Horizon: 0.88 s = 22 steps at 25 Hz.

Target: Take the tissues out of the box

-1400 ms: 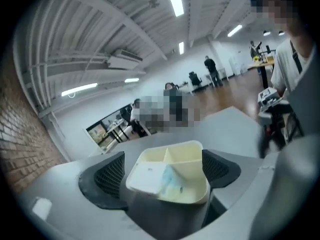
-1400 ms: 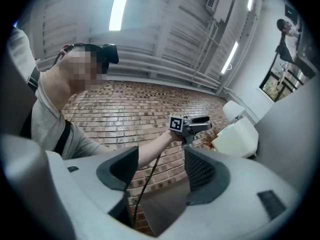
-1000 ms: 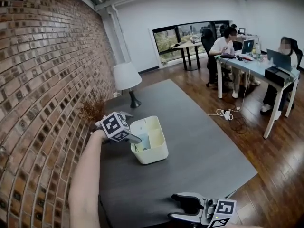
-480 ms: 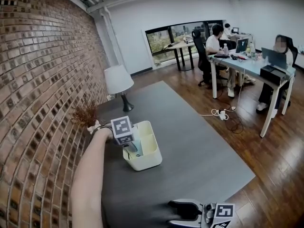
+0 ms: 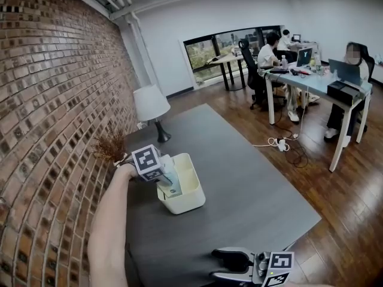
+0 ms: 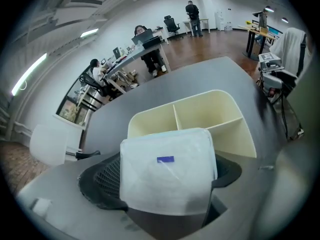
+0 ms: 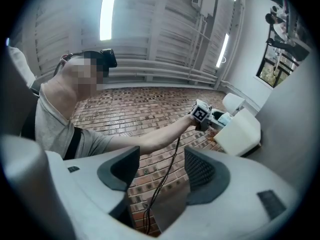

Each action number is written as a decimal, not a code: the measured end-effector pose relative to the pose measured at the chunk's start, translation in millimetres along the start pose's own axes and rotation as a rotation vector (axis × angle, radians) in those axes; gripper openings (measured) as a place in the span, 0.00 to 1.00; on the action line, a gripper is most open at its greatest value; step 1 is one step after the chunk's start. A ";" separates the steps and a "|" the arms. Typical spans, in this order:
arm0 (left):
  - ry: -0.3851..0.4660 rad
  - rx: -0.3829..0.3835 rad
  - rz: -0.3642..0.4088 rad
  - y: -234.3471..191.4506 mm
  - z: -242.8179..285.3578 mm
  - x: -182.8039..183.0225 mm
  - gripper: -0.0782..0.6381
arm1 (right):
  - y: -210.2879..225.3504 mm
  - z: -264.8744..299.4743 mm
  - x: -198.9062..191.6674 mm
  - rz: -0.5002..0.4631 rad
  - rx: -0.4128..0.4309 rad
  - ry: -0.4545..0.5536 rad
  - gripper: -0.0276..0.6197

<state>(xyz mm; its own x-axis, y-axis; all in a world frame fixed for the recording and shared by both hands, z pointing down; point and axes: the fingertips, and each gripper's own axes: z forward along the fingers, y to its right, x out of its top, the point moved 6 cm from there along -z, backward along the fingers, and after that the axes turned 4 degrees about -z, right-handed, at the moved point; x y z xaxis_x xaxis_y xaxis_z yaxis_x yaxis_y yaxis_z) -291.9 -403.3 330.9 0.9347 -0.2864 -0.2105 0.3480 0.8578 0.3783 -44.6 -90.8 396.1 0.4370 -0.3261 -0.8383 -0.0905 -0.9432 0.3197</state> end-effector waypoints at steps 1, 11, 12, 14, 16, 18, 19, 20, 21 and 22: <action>0.008 0.016 0.002 -0.4 -10.8 1.3 0.80 | 1.3 -1.7 -1.9 -0.006 -0.006 -0.002 0.49; 0.572 0.254 -0.126 30.2 -176.3 3.3 0.80 | 9.1 -6.5 3.8 -0.063 -0.062 0.003 0.49; 0.696 0.265 -0.177 40.2 -189.5 0.8 0.80 | 8.6 -6.4 3.9 -0.068 -0.067 0.003 0.49; 0.984 0.252 -0.320 62.9 -205.5 -8.2 0.80 | 8.7 -6.9 4.6 -0.077 -0.082 0.003 0.49; 1.306 0.176 -0.500 86.4 -207.4 -21.7 0.80 | 10.2 -6.8 4.6 -0.081 -0.101 0.004 0.49; 1.627 0.032 -0.682 111.5 -196.1 -36.5 0.80 | 11.0 -5.8 4.3 -0.092 -0.114 0.006 0.49; 1.774 -0.061 -0.763 124.7 -185.6 -42.5 0.80 | 10.8 -5.6 4.3 -0.101 -0.117 0.007 0.49; 1.901 -0.154 -0.829 138.0 -173.3 -46.3 0.80 | 10.4 -5.9 4.4 -0.110 -0.118 0.008 0.49; 2.007 -0.236 -0.878 151.0 -160.8 -47.9 0.80 | 10.0 -6.6 4.4 -0.120 -0.120 0.008 0.49; 2.097 -0.304 -0.909 162.9 -149.5 -47.7 0.80 | 9.6 -7.6 4.6 -0.130 -0.122 0.008 0.49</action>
<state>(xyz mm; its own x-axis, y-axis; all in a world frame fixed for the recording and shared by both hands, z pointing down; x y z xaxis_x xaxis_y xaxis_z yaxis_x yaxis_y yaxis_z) -290.5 -186.0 267.8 -0.8136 0.0119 -0.5813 0.2833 0.8812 -0.3785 -36.6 -100.9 398.7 0.4447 -0.2007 -0.8729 0.0768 -0.9624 0.2604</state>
